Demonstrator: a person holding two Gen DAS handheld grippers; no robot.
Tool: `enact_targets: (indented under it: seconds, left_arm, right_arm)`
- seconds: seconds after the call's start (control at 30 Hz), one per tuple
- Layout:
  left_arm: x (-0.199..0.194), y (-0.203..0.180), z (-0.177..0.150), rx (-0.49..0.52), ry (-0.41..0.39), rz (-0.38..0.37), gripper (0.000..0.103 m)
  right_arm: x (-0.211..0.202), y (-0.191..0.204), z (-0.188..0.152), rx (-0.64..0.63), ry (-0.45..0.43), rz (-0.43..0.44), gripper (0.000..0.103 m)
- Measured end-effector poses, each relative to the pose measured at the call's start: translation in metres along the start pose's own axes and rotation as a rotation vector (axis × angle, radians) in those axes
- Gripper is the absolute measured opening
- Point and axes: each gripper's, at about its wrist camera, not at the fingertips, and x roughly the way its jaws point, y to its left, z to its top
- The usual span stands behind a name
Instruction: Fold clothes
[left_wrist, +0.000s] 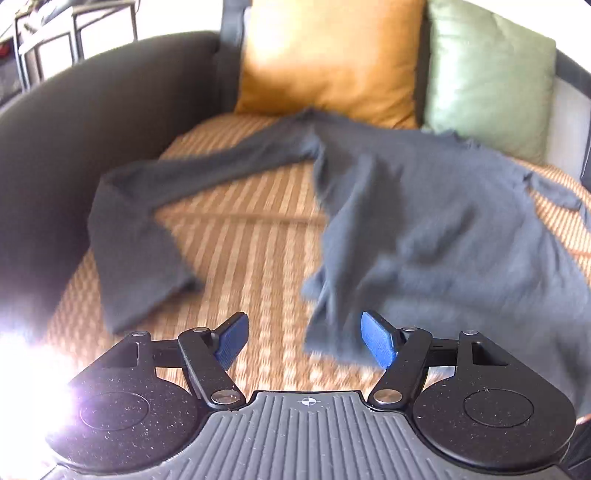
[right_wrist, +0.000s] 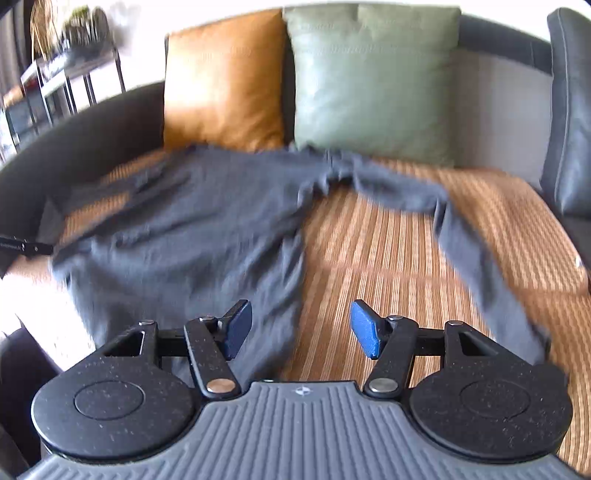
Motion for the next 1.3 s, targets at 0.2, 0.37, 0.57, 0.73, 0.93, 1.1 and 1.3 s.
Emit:
enact_targets:
  seconds: [0.2,0.37,0.57,0.73,0.93,1.1,1.3]
  left_arm:
    - [0.010,0.002,-0.018,0.086,-0.038,-0.047,0.080]
    - [0.013,-0.002,-0.020,0.137,-0.050,-0.126,0.080]
    - [0.025,-0.014,-0.012,0.182,-0.016,-0.207,0.073]
    - [0.014,-0.018,0.007,0.171,0.031,-0.335,0.008]
    - [0.002,0.004,0.049,-0.009,0.002,-0.455,0.005]
    - [0.016,0.014,0.088,-0.151,-0.041,-0.477,0.004]
    - [0.091,0.003,0.120,-0.308,-0.013,-0.247,0.046]
  right_arm:
    - [0.003,0.026,-0.021,-0.132,0.083,-0.049,0.064]
    - [0.005,0.032,-0.028,-0.127,0.112,-0.048,0.064]
    - [0.020,0.035,-0.035,-0.137,0.159,-0.037,0.064]
    - [0.036,0.039,-0.038,-0.205,0.216,-0.001,0.064]
    - [0.059,0.036,-0.035,-0.212,0.272,0.076,0.039]
    - [0.048,0.014,0.000,-0.007,0.136,0.234,0.006]
    - [0.094,-0.038,0.030,0.302,0.067,0.011,0.011]
